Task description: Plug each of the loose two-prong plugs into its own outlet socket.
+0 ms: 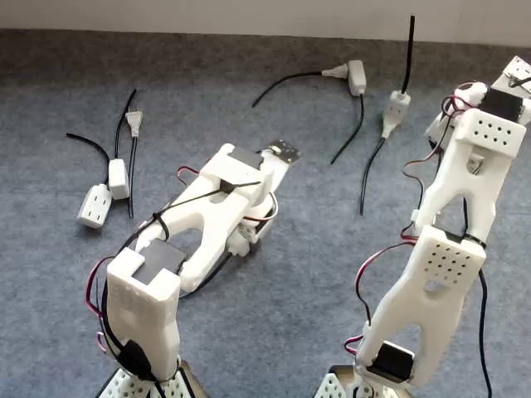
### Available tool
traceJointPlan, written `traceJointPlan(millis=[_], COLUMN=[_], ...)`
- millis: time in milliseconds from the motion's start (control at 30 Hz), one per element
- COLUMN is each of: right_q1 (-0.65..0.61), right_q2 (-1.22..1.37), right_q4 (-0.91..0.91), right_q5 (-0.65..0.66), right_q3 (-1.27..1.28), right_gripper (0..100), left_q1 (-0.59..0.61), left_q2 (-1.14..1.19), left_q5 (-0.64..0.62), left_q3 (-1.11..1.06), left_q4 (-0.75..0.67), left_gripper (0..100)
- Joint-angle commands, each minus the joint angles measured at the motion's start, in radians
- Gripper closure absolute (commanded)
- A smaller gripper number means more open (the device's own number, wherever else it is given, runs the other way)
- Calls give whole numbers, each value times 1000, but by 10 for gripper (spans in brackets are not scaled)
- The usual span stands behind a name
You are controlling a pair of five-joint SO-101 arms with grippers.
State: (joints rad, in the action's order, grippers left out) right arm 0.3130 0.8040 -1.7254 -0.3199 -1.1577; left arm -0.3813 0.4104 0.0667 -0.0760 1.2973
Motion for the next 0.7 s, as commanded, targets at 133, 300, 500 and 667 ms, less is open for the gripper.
traceJointPlan(millis=[133, 300, 500, 667], right_q1=[-12, -13, -22, -42], right_q2=[31, 35, 36, 36], right_q4=[-36, -36, -36, -36], right_q5=[-12, -12, -12, -12], right_q3=[-2, 1, 5, 5], right_gripper=[676, 676, 676, 676], left_q1=[-10, 35, 107, 151], left_q2=[-77, -189, -295, -245], left_q5=[-43, -40, -38, -8], left_q3=[77, 58, -8, -99], left_q4=[-8, 41, 20, -106], left_gripper=[793, 677, 676, 677])
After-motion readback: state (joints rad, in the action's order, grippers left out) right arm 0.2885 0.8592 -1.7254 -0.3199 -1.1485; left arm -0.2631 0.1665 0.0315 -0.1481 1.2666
